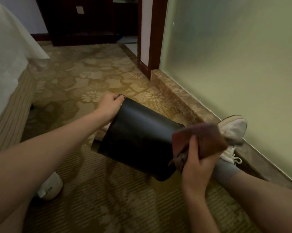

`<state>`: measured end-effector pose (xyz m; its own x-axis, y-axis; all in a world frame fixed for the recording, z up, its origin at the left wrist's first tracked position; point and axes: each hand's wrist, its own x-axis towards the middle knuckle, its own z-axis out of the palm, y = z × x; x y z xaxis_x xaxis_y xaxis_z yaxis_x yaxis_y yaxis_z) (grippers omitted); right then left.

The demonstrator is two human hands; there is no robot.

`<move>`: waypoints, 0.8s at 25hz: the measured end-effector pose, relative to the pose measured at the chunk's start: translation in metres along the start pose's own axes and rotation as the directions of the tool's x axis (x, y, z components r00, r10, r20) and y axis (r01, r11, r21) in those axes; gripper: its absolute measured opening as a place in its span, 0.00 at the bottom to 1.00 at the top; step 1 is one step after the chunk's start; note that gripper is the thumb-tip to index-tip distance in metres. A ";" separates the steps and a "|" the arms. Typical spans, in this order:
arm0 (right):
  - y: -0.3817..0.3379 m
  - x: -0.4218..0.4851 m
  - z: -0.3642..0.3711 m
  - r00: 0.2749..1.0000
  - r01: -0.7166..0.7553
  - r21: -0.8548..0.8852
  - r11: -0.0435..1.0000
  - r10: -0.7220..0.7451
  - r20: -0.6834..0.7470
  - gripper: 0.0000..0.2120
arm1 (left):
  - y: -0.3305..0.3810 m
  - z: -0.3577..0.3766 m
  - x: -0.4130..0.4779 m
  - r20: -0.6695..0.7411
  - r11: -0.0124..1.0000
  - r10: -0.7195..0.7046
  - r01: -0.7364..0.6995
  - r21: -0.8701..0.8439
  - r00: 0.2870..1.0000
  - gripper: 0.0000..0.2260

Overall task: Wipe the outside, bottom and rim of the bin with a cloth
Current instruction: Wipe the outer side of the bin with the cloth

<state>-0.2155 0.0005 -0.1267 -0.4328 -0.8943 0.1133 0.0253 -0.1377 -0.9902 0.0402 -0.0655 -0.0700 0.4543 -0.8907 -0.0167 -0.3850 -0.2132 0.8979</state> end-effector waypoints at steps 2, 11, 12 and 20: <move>-0.045 0.021 0.007 0.981 0.148 0.030 0.989 -0.151 0.122 0.22 | 0.000 -0.002 -0.002 -0.060 0.988 0.109 -0.101 0.118 0.992 0.16; -0.087 0.084 0.080 0.813 0.131 -0.070 0.989 -0.067 0.579 0.12 | 0.033 -0.030 -0.027 0.323 0.479 0.617 -0.668 0.569 0.717 0.15; -0.080 0.080 0.090 0.805 0.140 -0.104 0.985 -0.052 0.590 0.15 | 0.029 -0.031 -0.030 0.335 0.419 0.650 -0.689 0.591 0.682 0.15; -0.057 0.070 0.116 0.663 0.577 -0.260 0.775 -0.257 0.704 0.27 | 0.007 -0.003 -0.033 0.018 0.425 0.814 -0.617 0.662 0.580 0.13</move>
<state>-0.1430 -0.1039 -0.0526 0.3407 -0.8567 0.3872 -0.4645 -0.5114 -0.7230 0.0252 -0.0359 -0.0622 -0.0641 -0.6976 0.7136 -0.9760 0.1930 0.1010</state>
